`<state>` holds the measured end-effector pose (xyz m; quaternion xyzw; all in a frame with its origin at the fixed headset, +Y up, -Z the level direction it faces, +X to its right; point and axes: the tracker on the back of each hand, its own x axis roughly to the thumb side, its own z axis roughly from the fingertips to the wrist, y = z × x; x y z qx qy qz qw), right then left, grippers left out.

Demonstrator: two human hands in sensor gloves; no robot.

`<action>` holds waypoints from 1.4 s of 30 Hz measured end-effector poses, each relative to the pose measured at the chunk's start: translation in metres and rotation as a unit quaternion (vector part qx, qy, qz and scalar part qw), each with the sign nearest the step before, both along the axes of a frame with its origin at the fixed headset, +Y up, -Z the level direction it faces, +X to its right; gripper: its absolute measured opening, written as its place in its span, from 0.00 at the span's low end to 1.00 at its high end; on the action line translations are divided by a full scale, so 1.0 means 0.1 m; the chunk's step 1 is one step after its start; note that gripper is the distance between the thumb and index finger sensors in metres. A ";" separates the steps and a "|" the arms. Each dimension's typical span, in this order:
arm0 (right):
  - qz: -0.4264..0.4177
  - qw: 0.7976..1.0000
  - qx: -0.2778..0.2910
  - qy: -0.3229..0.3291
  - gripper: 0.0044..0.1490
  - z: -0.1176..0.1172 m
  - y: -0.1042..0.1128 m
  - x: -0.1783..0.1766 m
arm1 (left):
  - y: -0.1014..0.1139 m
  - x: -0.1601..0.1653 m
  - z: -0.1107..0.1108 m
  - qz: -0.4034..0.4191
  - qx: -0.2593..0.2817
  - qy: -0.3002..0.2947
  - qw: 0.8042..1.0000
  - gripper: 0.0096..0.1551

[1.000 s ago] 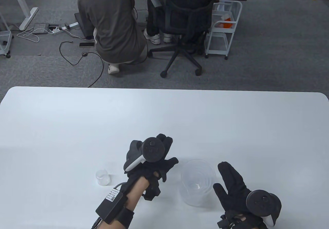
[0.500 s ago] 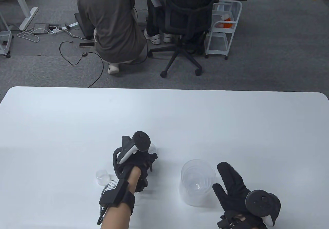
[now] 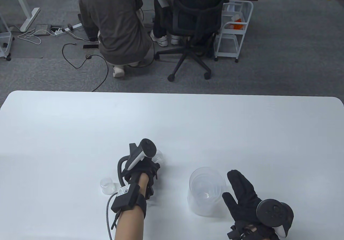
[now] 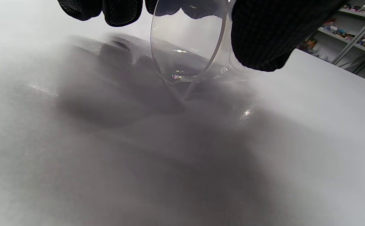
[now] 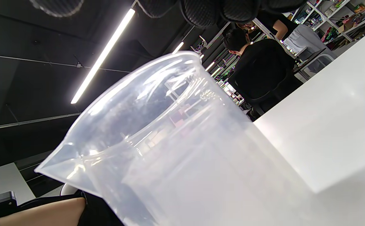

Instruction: Nest plastic beakers

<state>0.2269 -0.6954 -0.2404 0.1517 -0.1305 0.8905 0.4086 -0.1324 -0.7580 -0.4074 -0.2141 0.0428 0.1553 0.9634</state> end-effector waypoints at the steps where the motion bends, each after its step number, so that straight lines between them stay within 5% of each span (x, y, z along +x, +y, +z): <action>1: 0.001 1.000 0.000 0.000 0.48 0.00 0.00 0.00 | -0.01 0.00 0.00 0.006 0.001 0.004 1.000 0.47; 22: 0.009 1.000 0.010 -0.006 0.48 0.01 0.01 0.01 | 0.11 0.01 -0.06 0.013 0.042 -0.002 0.999 0.46; 42: 0.017 1.000 0.017 -0.010 0.47 0.02 0.01 0.03 | 1.08 0.21 0.28 0.072 0.136 -0.138 0.979 0.46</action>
